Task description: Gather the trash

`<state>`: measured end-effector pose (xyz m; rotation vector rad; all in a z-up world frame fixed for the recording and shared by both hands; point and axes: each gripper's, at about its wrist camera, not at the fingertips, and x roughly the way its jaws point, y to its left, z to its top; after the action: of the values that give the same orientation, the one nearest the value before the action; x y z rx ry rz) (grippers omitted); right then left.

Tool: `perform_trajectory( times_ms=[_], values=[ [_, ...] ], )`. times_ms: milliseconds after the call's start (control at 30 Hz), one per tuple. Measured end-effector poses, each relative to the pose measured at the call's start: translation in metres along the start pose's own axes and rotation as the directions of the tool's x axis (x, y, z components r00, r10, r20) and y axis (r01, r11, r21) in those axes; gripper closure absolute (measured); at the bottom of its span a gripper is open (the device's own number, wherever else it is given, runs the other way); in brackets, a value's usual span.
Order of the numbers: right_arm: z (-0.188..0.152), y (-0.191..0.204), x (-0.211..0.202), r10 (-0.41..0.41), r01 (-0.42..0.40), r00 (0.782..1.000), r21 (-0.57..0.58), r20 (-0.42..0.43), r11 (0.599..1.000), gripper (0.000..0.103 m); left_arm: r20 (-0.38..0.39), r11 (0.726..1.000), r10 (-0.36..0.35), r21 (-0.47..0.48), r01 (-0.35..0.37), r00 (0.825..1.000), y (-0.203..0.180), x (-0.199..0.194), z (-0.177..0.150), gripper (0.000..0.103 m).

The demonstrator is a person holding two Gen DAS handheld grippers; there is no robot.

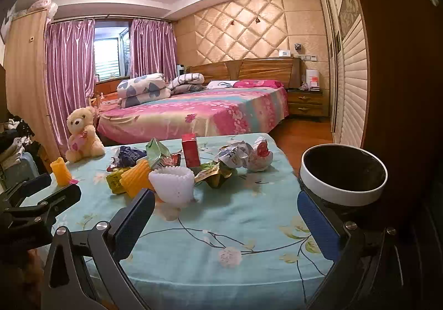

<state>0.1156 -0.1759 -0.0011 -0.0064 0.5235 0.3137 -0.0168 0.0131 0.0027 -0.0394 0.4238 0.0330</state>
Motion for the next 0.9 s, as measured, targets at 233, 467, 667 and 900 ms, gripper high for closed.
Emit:
perform_trajectory(
  times_ms=[233, 467, 667, 900],
  values=[
    [0.0000, -0.0004, 0.0004, 0.012, -0.012, 1.000, 0.010, 0.000, 1.000, 0.000, 0.002, 1.000, 0.005, 0.003, -0.005, 1.000, 0.0004, 0.0016, -0.0007, 0.001],
    [0.0004, 0.0000, -0.0007, 0.027, -0.027, 1.000, 0.017, 0.000, 0.999, 0.000, 0.002, 1.000, 0.007, 0.002, -0.007, 1.000, 0.0008, 0.0016, -0.0016, 0.001],
    [0.0002, 0.0000, -0.0003, 0.037, -0.036, 0.999, 0.022, -0.002, 0.999, 0.000, 0.002, 1.000, 0.009, 0.000, -0.009, 1.000, 0.0022, 0.0008, -0.0023, 0.001],
    [0.0003, 0.0006, -0.0010, 0.041, -0.041, 0.999, 0.020, -0.002, 0.999, 0.000, 0.002, 1.000, 0.010, 0.002, -0.010, 1.000, 0.0027, 0.0008, -0.0021, 0.001]
  ],
)
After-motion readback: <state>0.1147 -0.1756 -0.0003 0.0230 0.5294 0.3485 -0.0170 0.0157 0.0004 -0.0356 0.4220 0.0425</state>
